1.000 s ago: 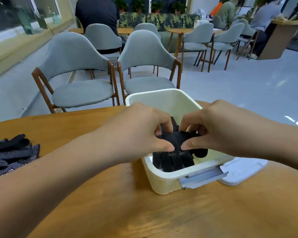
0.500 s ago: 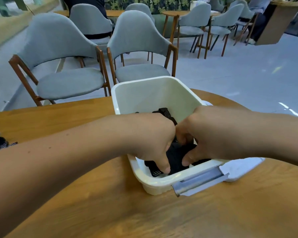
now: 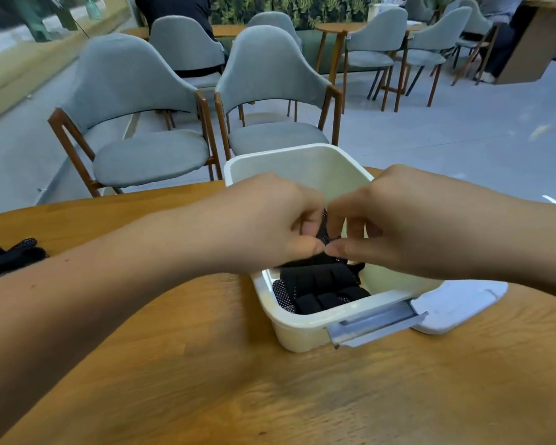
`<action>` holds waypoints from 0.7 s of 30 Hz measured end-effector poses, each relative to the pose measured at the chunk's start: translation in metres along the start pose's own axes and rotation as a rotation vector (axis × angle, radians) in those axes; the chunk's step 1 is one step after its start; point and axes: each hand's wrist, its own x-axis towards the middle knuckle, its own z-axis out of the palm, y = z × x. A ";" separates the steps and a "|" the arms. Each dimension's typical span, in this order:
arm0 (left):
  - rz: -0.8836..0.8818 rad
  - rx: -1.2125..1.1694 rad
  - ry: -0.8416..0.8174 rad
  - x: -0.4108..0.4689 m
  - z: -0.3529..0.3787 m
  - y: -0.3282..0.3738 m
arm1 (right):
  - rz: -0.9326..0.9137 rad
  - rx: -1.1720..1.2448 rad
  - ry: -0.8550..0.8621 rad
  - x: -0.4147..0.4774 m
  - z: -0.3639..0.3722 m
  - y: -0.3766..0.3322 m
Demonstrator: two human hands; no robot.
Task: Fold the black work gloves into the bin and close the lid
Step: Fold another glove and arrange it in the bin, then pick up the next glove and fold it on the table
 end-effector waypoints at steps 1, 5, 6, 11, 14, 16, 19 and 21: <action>0.001 -0.020 0.047 -0.009 -0.006 -0.002 | -0.006 0.024 0.035 0.000 -0.004 -0.005; -0.031 -0.073 0.169 -0.052 -0.026 -0.012 | -0.050 0.094 0.177 -0.001 -0.018 -0.032; -0.044 -0.080 0.192 -0.064 -0.030 -0.015 | -0.064 0.126 0.203 -0.002 -0.021 -0.040; -0.152 -0.129 0.321 -0.129 -0.031 -0.033 | -0.134 0.254 0.302 -0.009 -0.019 -0.088; -0.263 -0.149 0.354 -0.171 -0.023 -0.043 | -0.159 0.311 0.356 -0.013 -0.004 -0.117; -0.332 -0.156 0.393 -0.197 -0.015 -0.048 | -0.166 0.367 0.373 -0.016 0.008 -0.134; -0.433 -0.169 0.477 -0.235 0.005 -0.057 | -0.193 0.446 0.433 -0.023 0.033 -0.159; -0.499 -0.209 0.529 -0.251 0.024 -0.067 | -0.200 0.494 0.475 -0.026 0.052 -0.172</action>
